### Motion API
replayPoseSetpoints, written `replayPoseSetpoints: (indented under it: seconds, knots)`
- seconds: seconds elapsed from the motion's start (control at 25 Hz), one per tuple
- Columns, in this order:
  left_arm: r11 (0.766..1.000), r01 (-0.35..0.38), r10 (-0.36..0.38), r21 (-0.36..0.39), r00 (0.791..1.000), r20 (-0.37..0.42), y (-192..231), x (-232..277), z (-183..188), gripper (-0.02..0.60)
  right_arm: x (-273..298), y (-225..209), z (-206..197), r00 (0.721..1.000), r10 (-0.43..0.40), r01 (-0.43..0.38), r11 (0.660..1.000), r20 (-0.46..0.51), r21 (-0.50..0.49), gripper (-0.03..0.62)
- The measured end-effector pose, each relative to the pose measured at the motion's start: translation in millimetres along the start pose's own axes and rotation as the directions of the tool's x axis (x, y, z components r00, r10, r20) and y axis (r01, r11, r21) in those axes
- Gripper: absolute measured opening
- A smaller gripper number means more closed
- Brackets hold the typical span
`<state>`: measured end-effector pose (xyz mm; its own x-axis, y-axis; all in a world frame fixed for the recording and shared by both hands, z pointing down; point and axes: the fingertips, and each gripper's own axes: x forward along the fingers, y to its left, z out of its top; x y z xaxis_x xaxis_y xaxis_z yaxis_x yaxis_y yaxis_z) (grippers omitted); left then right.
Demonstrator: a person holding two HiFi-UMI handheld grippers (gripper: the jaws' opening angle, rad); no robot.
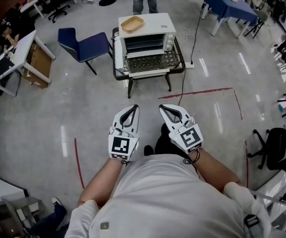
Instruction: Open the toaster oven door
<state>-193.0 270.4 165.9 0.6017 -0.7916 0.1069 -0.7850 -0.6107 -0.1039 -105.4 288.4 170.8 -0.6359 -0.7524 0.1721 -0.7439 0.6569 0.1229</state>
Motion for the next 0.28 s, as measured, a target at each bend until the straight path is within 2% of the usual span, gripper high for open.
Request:
replayPoseSetpoints:
  seconds: [0.16, 0.28]
  knots:
    - [1.0, 0.006, -0.006, 0.0, 1.0, 0.005, 1.5, 0.5, 3.1, 0.017, 2.2, -1.0, 4.7, 1.0, 0.001, 0.0, 1.0, 0.012, -0.018, 0.017]
    - [1.0, 0.007, -0.007, 0.002, 1.0, 0.003, 3.9, 2.3, 4.0, 0.017, 4.1, -1.3, 5.6, 1.0, -0.003, 0.003, 1.0, 0.003, 0.003, 0.017]
